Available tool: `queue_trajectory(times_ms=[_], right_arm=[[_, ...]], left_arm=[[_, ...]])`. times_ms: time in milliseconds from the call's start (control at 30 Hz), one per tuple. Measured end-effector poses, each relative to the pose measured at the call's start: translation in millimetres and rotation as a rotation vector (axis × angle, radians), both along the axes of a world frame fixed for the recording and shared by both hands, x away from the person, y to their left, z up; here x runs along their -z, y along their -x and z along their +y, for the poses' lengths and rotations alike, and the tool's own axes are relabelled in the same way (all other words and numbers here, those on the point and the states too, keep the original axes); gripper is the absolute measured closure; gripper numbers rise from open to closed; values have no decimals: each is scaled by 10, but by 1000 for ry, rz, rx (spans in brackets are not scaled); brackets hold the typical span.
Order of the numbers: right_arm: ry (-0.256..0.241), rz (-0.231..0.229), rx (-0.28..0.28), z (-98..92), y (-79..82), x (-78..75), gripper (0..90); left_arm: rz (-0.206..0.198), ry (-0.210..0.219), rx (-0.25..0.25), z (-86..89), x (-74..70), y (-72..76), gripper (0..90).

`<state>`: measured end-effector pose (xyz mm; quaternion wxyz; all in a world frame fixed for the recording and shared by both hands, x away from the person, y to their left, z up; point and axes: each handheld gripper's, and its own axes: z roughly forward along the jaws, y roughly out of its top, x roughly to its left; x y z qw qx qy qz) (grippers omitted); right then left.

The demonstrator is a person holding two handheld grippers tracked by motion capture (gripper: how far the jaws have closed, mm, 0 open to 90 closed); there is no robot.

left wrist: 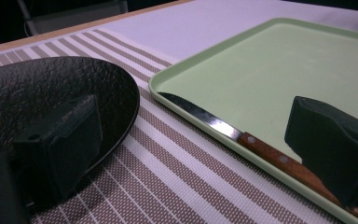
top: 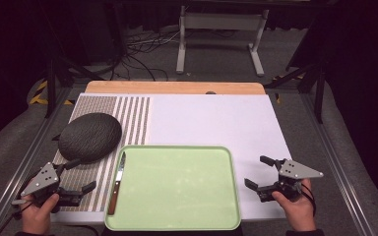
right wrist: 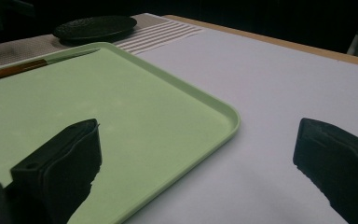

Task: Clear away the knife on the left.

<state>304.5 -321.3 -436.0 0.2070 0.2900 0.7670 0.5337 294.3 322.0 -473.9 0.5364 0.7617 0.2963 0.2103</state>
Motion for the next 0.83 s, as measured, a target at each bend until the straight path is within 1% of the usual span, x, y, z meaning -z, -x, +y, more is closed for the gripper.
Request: queue_trajectory(times_ms=[100,167,367,467,500,533,567,733,833], right_arm=[[-1,1,1,-5,9,15,16],[-5,4,3,-16,12,39,16],[-11,12,17,-42,13,77,16],[-11,15,19,-43,16,86,16],[-11,14,18,-43,16,86,16],[-12,14,18,-42,16,85,16],[-12,14,18,-42,16,85,16],[-14,14,17,-42,17,84,16],[-14,13,17,-40,16,84,16]], left_arm=[[3,-5,2,10,28,2,48],[9,-1,6,10,51,8,48],[13,-3,20,8,60,15,45],[16,14,21,15,72,8,45],[19,27,22,16,74,5,45],[19,27,22,16,74,5,44],[22,40,23,19,75,2,44],[29,44,18,21,76,1,42],[26,42,14,21,68,2,40]])
